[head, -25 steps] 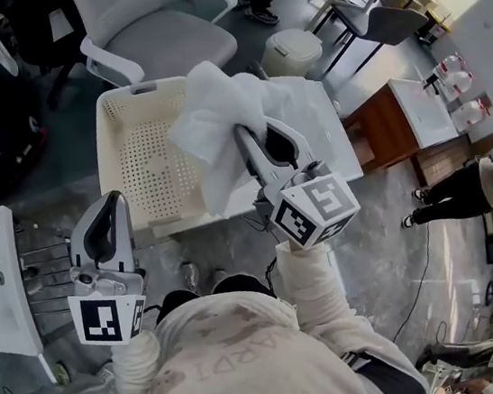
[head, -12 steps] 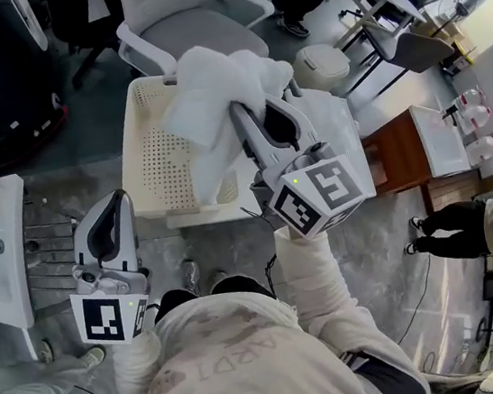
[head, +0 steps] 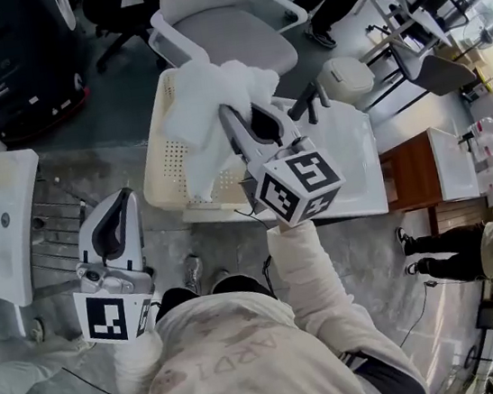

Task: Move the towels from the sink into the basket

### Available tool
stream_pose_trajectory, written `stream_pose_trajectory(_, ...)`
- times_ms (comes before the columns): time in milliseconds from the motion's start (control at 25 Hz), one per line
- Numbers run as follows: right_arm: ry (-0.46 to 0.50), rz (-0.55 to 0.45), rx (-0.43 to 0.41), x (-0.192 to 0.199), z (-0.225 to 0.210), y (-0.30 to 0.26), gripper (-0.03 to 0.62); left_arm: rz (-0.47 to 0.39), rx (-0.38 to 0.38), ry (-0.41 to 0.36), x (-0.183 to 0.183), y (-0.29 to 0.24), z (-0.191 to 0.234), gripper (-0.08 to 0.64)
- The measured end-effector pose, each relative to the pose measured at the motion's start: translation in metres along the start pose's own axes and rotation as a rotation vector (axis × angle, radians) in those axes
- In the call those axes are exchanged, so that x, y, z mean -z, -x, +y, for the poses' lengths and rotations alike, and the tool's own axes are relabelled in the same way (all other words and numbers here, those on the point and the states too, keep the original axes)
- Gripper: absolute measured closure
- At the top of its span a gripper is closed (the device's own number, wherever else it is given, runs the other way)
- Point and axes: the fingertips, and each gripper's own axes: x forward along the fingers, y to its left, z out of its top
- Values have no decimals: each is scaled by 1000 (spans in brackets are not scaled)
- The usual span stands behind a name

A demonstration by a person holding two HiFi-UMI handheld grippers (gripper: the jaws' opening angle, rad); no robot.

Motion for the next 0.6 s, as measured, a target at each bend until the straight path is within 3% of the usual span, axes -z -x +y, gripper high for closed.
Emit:
stream_pose_trajectory(320,44,100,-32,37,14,-32,494,10,-26,2,6,4,15,554)
stream_pose_trajectory(600,72,86,-65,26,28,-44,492,13,-48,4,7,7,25,554)
